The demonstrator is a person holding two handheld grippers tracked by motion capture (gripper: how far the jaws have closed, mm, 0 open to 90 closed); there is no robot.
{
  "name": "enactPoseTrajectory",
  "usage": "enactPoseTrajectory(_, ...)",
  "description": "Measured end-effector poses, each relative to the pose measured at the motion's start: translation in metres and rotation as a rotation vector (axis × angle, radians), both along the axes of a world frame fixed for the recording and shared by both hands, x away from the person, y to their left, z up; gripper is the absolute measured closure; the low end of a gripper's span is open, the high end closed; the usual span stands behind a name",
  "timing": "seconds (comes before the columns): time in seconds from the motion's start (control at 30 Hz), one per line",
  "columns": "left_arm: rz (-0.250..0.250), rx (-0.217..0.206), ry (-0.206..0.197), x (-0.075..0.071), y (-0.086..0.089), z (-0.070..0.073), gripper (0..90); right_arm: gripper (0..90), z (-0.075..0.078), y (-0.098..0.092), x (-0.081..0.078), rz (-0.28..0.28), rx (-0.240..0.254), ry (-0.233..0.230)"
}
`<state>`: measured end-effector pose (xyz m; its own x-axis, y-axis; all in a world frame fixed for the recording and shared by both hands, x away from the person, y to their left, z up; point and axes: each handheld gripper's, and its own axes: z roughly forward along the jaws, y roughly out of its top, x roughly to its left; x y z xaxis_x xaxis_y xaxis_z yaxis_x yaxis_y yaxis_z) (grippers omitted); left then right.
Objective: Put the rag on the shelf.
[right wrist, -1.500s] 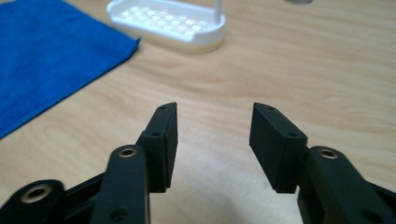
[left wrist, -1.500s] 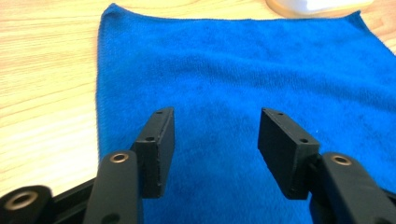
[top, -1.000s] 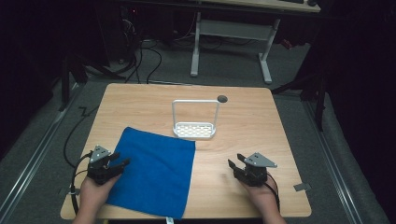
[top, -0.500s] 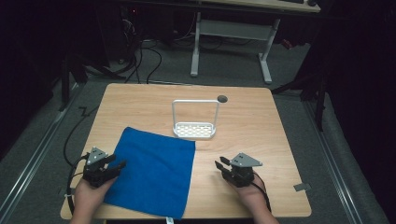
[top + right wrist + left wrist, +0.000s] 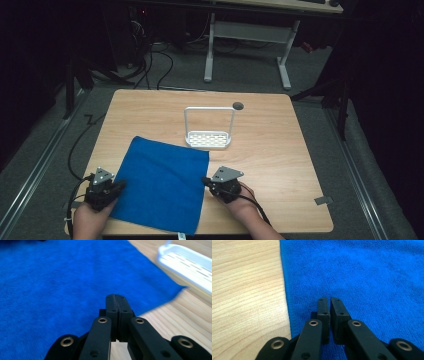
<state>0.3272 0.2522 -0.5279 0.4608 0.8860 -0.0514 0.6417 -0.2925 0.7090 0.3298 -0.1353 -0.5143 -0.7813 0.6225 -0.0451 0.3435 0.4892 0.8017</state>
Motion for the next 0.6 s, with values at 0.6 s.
enactPoseTrajectory(0.6, -0.015, 0.007, -0.030, -0.012, -0.002, -0.002, 86.1, 90.0, -0.015, 0.031, 0.005, 0.062, -0.126, 0.051)
